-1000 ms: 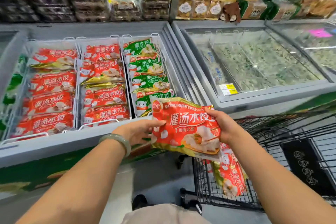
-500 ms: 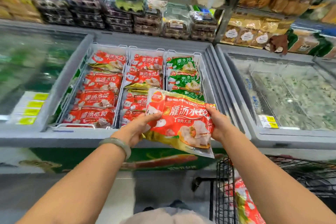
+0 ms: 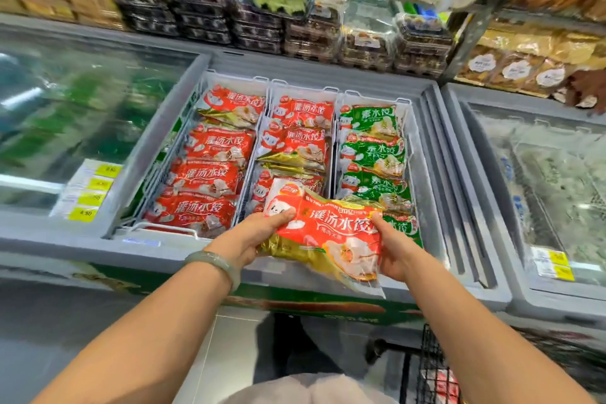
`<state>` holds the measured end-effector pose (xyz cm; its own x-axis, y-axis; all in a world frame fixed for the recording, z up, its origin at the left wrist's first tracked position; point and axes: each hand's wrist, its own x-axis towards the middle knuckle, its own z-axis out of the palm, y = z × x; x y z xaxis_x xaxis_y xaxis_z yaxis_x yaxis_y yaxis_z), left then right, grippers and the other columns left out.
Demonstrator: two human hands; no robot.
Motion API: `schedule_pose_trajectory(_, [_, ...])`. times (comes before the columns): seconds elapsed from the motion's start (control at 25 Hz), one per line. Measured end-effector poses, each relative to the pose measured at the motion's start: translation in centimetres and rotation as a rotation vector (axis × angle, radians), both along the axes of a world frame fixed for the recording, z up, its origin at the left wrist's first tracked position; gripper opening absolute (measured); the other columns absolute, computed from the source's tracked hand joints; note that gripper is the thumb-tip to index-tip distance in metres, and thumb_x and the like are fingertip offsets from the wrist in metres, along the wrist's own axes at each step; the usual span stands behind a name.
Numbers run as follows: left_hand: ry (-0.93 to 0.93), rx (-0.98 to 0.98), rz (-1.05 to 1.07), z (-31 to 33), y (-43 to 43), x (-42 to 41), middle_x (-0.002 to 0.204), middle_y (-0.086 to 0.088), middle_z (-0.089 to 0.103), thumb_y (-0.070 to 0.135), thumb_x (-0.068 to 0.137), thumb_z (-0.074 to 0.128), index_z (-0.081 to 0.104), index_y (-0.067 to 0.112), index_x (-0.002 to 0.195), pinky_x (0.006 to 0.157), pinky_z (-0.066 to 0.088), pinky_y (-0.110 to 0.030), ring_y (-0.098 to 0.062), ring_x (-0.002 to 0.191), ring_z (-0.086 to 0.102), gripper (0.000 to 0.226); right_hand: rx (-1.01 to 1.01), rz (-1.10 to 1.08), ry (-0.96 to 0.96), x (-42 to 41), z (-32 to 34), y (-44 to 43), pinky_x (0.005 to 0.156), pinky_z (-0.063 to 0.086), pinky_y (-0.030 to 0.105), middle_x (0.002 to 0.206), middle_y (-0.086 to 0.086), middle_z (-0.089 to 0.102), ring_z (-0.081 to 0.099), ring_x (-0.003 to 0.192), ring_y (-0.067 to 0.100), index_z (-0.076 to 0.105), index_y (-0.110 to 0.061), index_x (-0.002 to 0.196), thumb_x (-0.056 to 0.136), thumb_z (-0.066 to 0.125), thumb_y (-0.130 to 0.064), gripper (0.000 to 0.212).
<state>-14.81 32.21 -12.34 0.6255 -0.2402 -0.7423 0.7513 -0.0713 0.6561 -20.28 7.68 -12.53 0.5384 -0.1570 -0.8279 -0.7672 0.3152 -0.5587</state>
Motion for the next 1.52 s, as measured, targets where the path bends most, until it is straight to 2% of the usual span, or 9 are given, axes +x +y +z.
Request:
schedule_pose_trajectory(0.24, [0.171,0.079,0.168,-2.9,-1.3,6.7,0.056,-0.007,0.071,0.034,0.084,0.068,0.064,0.008,0.092,0.062,0.059,-0.037,-0.021,0.052,0.068,0.027,-0.057,0.247,0.122,7.8,-3.0,0.2,0.063,0.060,0.038,0.091,0.006,0.067,0.065,0.077,0.022,0.062,-0.012,0.094,0.092,0.057,-0.038,0.026])
schedule_pose_trajectory(0.44, [0.213,0.143,0.101,-5.1,-1.1,11.5,0.083,-0.007,0.075,0.041,0.074,0.076,0.071,0.009,0.101,0.075,0.056,-0.031,-0.025,0.077,0.069,0.043,-0.122,0.359,0.203,13.5,-7.2,-0.3,0.053,0.051,0.025,0.064,0.000,0.070,0.064,0.058,0.015,0.063,-0.010,0.088,0.096,0.052,-0.029,0.024])
schedule_pose_trajectory(0.64, [0.310,0.139,0.064,-7.7,-0.4,15.4,0.055,0.000,0.071,0.025,0.084,0.068,0.066,0.012,0.087,0.056,0.054,-0.027,-0.011,0.044,0.065,0.014,-0.101,0.289,0.161,17.7,-10.1,1.0,0.040,0.042,0.017,0.055,-0.002,0.066,0.058,0.046,0.010,0.065,-0.013,0.079,0.093,0.058,-0.020,0.017])
schedule_pose_trajectory(0.8, [0.203,0.293,-0.150,-8.8,0.2,19.4,0.124,-0.005,0.065,0.048,0.065,0.078,0.057,0.009,0.127,0.087,0.048,-0.026,-0.022,0.107,0.065,0.076,-0.152,0.319,0.182,19.8,-11.8,2.1,0.042,0.037,0.020,0.066,0.001,0.058,0.049,0.053,0.012,0.063,-0.011,0.087,0.093,0.055,-0.010,0.010])
schedule_pose_trajectory(0.88, [0.163,0.462,-0.327,-9.5,0.4,21.3,0.143,-0.004,0.047,0.047,0.085,0.062,0.043,0.008,0.140,0.083,0.036,-0.020,-0.024,0.128,0.049,0.070,-0.190,0.340,0.190,21.1,-13.0,2.5,0.045,0.039,0.021,0.072,0.006,0.065,0.054,0.052,0.013,0.066,-0.007,0.095,0.089,0.059,-0.008,0.009])
schedule_pose_trajectory(1.16, [0.093,0.372,-0.268,-15.4,1.6,25.0,0.104,-0.002,0.069,0.012,0.080,0.069,0.060,0.014,0.116,0.069,0.048,-0.022,-0.014,0.086,0.062,0.037,-0.168,0.167,0.142,23.9,-16.8,3.5,0.076,0.057,0.043,0.099,0.009,0.070,0.066,0.099,0.032,0.064,-0.010,0.097,0.079,0.063,0.006,0.024])
schedule_pose_trajectory(1.32, [0.095,0.295,-0.346,-15.5,0.9,25.3,0.133,-0.002,0.057,0.013,0.089,0.061,0.046,0.017,0.138,0.090,0.046,-0.029,-0.020,0.111,0.057,0.052,-0.095,0.181,0.152,23.4,-18.0,4.1,0.075,0.058,0.043,0.128,0.006,0.061,0.063,0.110,0.032,0.031,-0.021,0.143,0.064,0.085,-0.024,0.096])
schedule_pose_trajectory(1.44, [0.124,0.376,-0.392,-14.7,0.3,25.3,0.151,-0.005,0.036,0.023,0.094,0.055,0.035,0.016,0.146,0.101,0.041,-0.030,-0.025,0.131,0.045,0.056,-0.067,0.192,0.166,23.3,-17.3,4.6,0.068,0.059,0.040,0.133,0.004,0.057,0.064,0.104,0.028,0.016,-0.035,0.147,0.067,0.084,-0.030,0.105])
schedule_pose_trajectory(1.52, [0.130,0.391,-0.396,-14.2,0.2,25.3,0.152,-0.005,0.034,0.024,0.095,0.051,0.035,0.016,0.146,0.100,0.038,-0.030,-0.027,0.134,0.041,0.054,-0.145,0.318,0.207,23.3,-16.1,4.9,0.087,0.053,0.047,0.145,0.004,0.046,0.057,0.116,0.032,0.007,-0.038,0.149,0.068,0.079,-0.041,0.109])
